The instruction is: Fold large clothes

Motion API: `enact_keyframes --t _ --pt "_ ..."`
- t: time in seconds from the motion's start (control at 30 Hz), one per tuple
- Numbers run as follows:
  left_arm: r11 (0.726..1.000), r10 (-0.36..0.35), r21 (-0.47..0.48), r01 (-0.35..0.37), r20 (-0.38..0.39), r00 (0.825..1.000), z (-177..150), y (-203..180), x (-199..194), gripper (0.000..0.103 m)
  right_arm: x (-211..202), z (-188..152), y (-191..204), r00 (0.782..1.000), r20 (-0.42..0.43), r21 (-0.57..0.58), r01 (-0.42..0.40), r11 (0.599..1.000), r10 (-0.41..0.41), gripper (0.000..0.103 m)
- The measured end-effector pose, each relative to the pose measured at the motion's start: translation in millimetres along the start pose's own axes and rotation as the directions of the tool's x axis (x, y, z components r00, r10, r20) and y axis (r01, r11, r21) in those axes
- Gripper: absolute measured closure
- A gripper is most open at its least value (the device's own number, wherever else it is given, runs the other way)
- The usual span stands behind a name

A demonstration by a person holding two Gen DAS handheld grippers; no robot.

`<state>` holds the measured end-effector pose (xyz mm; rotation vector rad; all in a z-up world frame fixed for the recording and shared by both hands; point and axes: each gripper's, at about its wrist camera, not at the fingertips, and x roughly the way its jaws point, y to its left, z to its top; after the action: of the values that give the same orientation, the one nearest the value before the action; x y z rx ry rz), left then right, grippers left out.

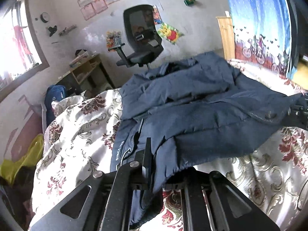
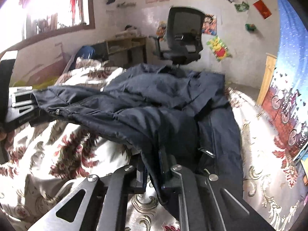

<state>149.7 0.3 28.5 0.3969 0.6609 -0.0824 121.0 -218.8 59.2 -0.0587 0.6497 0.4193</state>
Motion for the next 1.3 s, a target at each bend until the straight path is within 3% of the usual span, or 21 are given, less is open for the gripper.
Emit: enact_keyframes --t 0.33,0.57,0.87,1.0,1.13,1.3 --pt "0.999 -0.010 -0.033 0.011 0.047 0.999 4 9 -70 0.097 -66 21 17 0.995 0.103 -0.046 -0.005 0.999 0.010 0.096" --pt "0.998 -0.028 -0.057 0.031 0.051 0.998 32 15 -88 0.097 -87 40 17 0.990 0.143 -0.067 -0.004 0.998 0.013 0.096" --pt "0.998 -0.022 -0.060 0.022 0.006 1.000 80 22 -60 0.097 -66 77 -6 0.989 0.143 -0.071 -0.010 0.997 0.021 0.096" --pt "1.000 -0.004 0.001 0.004 -0.013 1.000 105 26 -35 0.097 -47 101 -17 0.990 0.141 -0.083 -0.003 0.997 0.015 0.096" --pt "0.999 0.001 0.039 -0.002 0.024 1.000 124 34 -5 0.097 -20 134 -28 0.991 0.135 -0.101 0.028 0.994 -0.015 0.096" --pt "0.999 -0.023 -0.030 0.025 0.064 0.998 148 59 49 0.097 32 184 -40 0.993 0.112 -0.141 0.061 0.988 -0.045 0.096"
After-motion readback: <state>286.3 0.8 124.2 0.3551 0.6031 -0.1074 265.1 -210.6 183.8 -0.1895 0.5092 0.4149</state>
